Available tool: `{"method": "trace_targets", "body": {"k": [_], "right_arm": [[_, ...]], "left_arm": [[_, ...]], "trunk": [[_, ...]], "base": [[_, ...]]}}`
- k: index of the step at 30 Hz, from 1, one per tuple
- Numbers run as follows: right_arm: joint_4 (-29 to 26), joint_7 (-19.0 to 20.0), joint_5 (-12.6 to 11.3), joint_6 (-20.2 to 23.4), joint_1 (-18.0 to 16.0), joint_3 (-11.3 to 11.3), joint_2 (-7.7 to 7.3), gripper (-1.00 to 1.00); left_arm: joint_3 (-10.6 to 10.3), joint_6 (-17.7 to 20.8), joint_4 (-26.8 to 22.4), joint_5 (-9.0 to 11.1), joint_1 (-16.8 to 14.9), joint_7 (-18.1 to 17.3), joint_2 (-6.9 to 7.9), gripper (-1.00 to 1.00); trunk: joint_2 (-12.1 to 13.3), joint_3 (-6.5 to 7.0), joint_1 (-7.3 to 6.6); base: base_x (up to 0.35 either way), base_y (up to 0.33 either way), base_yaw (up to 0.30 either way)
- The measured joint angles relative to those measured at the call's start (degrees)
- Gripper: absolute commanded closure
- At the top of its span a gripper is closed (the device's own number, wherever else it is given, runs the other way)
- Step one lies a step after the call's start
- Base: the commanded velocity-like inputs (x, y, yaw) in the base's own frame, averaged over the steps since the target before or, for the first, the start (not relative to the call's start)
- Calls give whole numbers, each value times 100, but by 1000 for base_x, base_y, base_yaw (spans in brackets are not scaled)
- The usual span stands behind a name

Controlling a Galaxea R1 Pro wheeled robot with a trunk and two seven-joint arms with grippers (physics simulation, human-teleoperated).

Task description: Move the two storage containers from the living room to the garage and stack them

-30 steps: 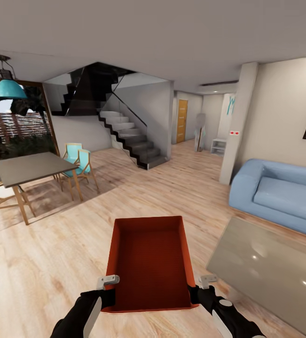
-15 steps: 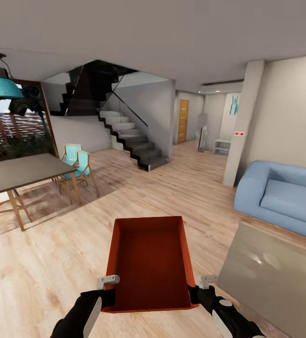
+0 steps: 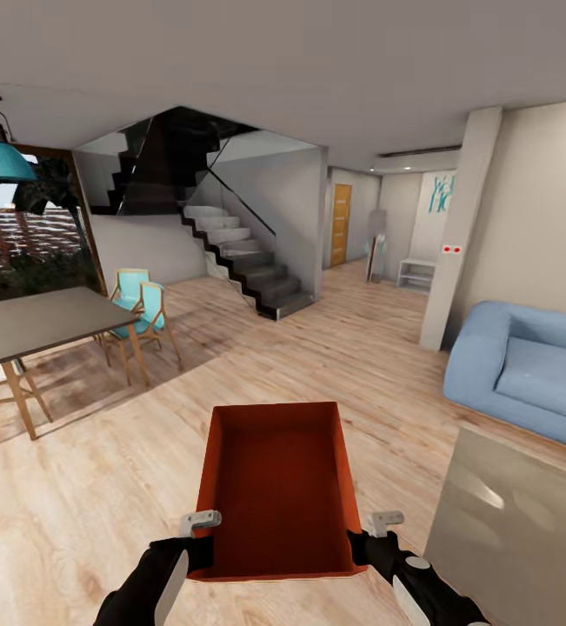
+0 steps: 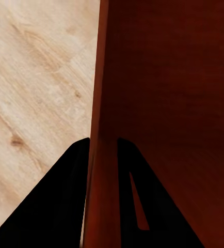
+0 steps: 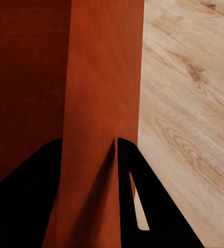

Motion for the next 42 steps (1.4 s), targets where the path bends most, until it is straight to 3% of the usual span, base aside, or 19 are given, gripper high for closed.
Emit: {"method": "trace_targets", "body": {"k": [42], "right_arm": [[-6, 23, 132, 0, 0, -73, 0, 100]], "left_arm": [[17, -78, 62, -4, -1, -20, -6, 100]], "trunk": [[0, 0, 0]], "base": [[309, 78, -13]]}}
